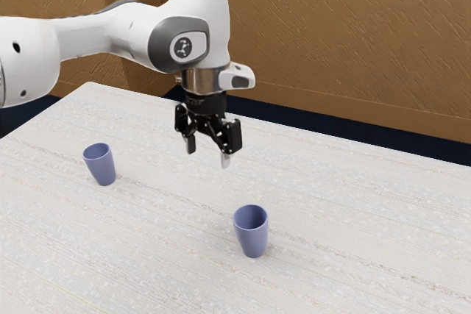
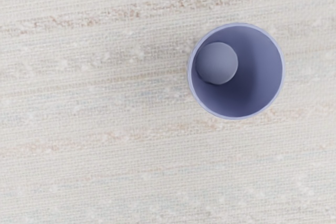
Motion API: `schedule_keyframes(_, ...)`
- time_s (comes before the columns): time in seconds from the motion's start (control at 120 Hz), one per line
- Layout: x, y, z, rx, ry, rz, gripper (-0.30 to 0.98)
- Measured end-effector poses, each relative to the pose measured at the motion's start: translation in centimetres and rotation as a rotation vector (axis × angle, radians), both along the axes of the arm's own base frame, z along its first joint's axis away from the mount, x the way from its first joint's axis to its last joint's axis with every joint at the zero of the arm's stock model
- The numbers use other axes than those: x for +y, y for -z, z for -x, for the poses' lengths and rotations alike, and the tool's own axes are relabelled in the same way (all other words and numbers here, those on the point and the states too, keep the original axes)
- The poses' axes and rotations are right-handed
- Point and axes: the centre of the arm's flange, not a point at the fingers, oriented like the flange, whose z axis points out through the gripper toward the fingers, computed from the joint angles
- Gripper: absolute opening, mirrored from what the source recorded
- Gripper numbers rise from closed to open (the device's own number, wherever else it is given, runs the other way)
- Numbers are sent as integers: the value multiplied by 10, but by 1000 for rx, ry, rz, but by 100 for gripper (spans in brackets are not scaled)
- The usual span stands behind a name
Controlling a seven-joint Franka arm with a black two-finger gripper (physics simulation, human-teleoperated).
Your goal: Place the right cup onto the left cup
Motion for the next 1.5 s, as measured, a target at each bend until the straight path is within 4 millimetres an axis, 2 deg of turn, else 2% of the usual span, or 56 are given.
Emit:
schedule_keyframes(0.275, 3, 31, -8, -76, -25, 8, 69)
schedule_keyframes(0.525, -5, 62, -5, -103, -27, 19, 69)
schedule_keyframes(0.85, -20, 103, -2, -96, -16, 12, 69)
schedule_keyframes(1.225, -21, 159, -1, -45, -31, -19, 69)
schedule_keyframes(1.5, -22, 173, -3, -36, -47, -15, 66)
